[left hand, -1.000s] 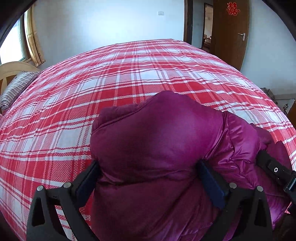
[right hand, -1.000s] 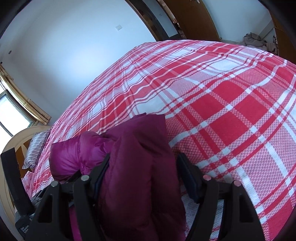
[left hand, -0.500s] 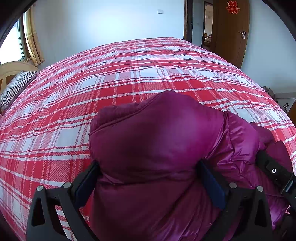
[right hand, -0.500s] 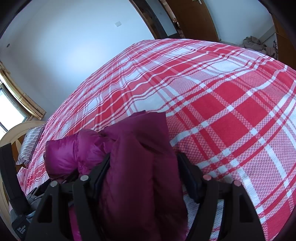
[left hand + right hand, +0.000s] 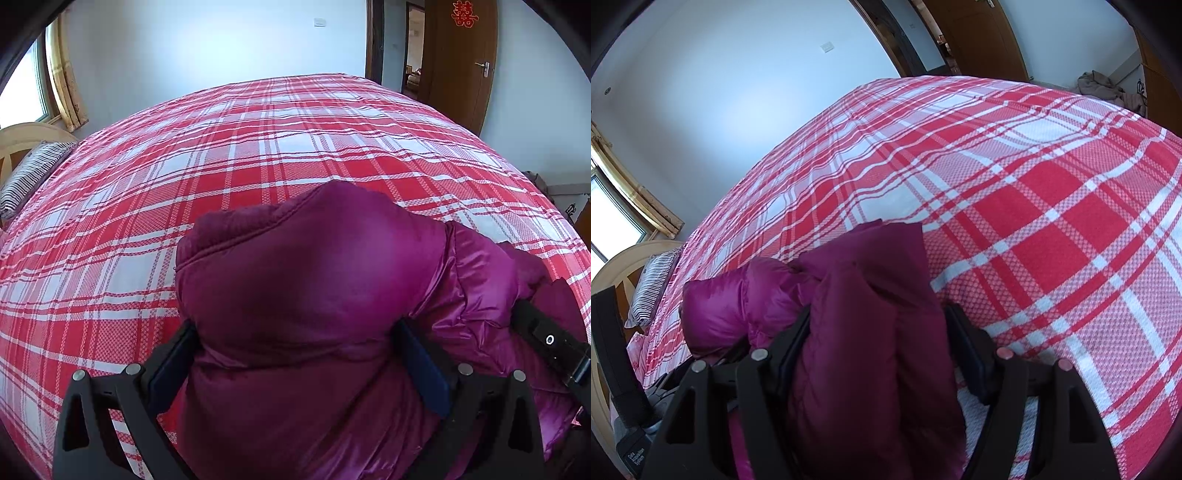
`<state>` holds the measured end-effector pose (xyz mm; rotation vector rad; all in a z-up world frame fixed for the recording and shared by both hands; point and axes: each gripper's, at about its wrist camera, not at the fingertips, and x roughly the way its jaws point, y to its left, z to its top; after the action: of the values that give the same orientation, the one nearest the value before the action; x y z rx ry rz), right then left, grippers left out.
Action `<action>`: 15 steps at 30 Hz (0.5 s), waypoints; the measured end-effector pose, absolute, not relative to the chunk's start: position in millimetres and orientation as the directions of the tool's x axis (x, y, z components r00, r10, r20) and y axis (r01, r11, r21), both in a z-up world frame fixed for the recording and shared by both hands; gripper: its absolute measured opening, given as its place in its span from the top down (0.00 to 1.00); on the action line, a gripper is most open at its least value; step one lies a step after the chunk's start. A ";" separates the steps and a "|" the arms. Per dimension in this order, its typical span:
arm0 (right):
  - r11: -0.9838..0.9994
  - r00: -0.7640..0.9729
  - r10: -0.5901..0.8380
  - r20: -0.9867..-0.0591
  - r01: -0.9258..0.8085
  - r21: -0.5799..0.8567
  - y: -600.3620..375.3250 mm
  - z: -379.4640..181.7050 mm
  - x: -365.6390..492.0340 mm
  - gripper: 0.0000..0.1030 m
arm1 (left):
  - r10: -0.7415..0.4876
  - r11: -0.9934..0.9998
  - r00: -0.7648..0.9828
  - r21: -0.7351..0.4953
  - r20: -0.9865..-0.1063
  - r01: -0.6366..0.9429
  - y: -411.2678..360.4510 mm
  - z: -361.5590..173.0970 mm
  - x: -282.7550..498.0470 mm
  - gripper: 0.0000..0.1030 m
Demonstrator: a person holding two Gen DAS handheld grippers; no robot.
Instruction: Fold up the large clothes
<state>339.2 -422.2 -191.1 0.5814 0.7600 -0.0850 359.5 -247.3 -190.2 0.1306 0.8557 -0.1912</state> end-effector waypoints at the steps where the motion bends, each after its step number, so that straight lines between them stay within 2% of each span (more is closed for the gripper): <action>1: 0.839 0.730 0.136 -0.670 0.275 0.470 -422.2 -191.1 339.5 0.29 | -0.116 0.975 0.640 0.038 -0.759 0.220 -247.0 -190.5 359.4 0.00; 2: 0.836 0.733 0.143 -0.665 0.270 0.477 -423.0 -191.1 338.5 0.26 | -0.116 0.975 0.641 0.038 -0.758 0.221 -247.3 -190.5 359.4 0.00; 5: 0.800 0.755 0.217 -0.619 0.226 0.556 -432.6 -193.4 335.3 0.26 | -0.114 0.974 0.645 0.042 -0.756 0.222 -247.1 -191.4 359.7 0.00; 9: 0.806 0.745 0.292 -0.600 0.147 0.574 -434.3 -190.1 334.9 0.26 | -0.118 0.974 0.645 0.038 -0.755 0.223 -246.1 -192.4 360.1 0.00; 15: 0.797 0.750 0.332 -0.572 0.102 0.596 -437.2 -193.8 332.0 0.35 | -0.118 0.974 0.644 0.040 -0.756 0.225 -247.5 -192.8 360.5 0.00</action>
<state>332.0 -437.2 -193.8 0.6499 0.7235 0.1361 360.5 -247.5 -192.8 0.1343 0.8494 -0.1958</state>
